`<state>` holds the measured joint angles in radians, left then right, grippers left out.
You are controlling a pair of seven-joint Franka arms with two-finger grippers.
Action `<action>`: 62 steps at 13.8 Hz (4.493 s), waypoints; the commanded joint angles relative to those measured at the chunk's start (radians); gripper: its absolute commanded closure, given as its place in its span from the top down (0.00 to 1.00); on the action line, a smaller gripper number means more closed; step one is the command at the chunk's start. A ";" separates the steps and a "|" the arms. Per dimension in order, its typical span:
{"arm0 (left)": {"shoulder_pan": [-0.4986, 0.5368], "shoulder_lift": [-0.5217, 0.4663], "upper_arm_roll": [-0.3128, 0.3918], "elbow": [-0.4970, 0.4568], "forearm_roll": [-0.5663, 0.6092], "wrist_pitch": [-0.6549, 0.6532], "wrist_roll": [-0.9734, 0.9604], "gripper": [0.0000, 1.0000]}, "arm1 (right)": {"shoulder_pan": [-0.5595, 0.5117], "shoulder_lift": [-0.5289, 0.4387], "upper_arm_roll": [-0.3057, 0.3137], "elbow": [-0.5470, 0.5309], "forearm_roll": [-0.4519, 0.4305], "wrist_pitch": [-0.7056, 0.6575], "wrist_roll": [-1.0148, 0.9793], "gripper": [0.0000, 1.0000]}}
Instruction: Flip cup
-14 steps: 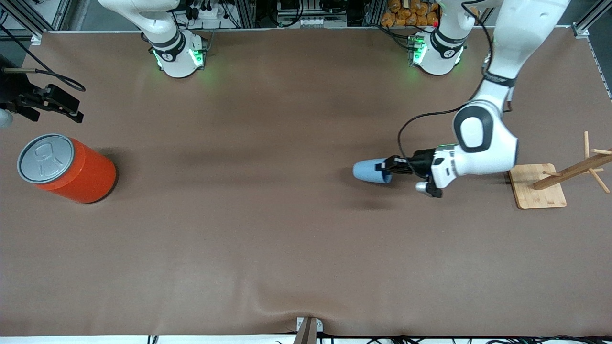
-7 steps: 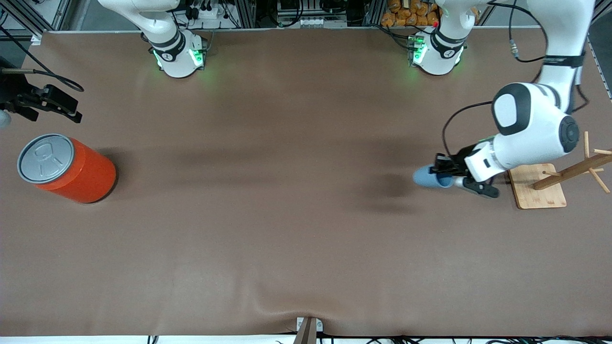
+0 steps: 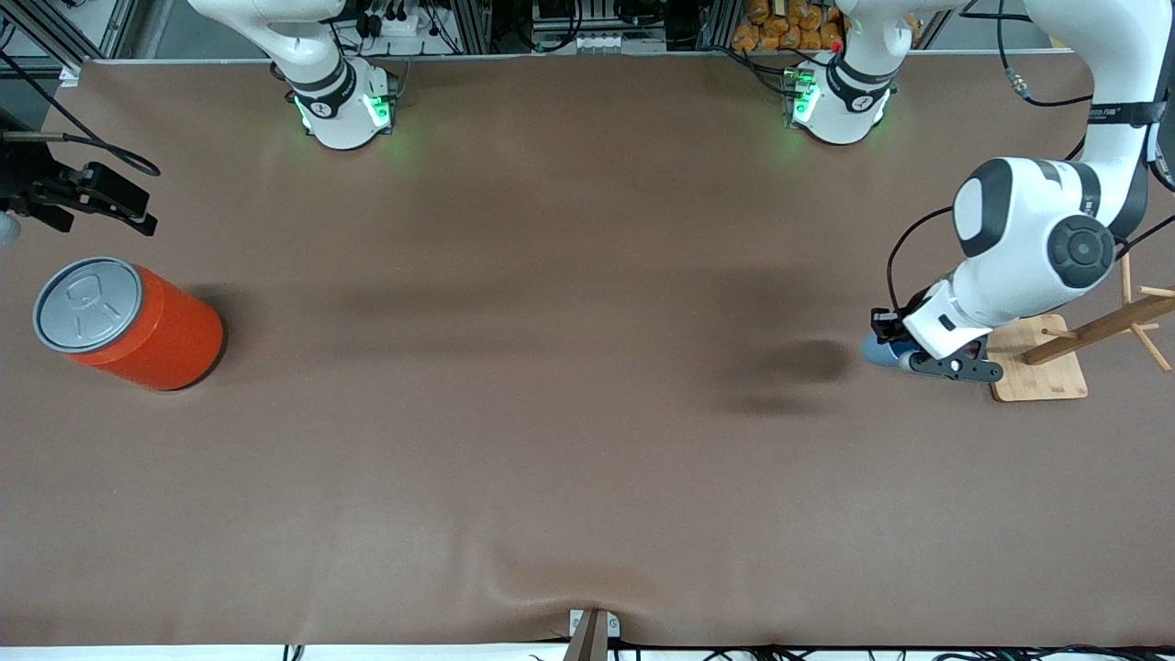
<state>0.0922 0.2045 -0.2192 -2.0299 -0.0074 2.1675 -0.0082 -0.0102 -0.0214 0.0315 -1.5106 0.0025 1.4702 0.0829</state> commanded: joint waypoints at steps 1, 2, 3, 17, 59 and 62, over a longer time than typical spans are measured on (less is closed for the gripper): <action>-0.005 0.006 -0.005 -0.023 0.041 0.069 -0.061 0.00 | -0.022 -0.014 0.011 -0.013 0.005 -0.002 -0.017 1.00; -0.005 0.012 -0.006 -0.027 0.040 0.092 -0.065 0.00 | -0.022 -0.012 0.011 -0.013 0.005 -0.002 -0.017 1.00; -0.003 0.018 -0.008 -0.030 0.040 0.109 -0.067 0.00 | -0.022 -0.014 0.011 -0.013 0.005 -0.002 -0.017 1.00; 0.009 0.095 0.000 -0.081 0.060 0.278 -0.087 0.00 | -0.024 -0.012 0.008 -0.014 0.011 -0.002 -0.017 1.00; 0.087 -0.211 -0.038 0.523 0.047 -0.611 -0.102 1.00 | -0.040 -0.009 0.007 -0.014 0.043 -0.007 -0.020 1.00; 0.051 -0.221 -0.026 0.528 0.053 -0.615 -0.108 1.00 | -0.040 -0.009 0.007 -0.014 0.043 -0.008 -0.020 1.00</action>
<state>0.1722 0.0006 -0.2544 -1.5041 0.0294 1.5559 -0.0980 -0.0243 -0.0208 0.0261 -1.5145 0.0244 1.4648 0.0827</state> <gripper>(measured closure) 0.000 0.000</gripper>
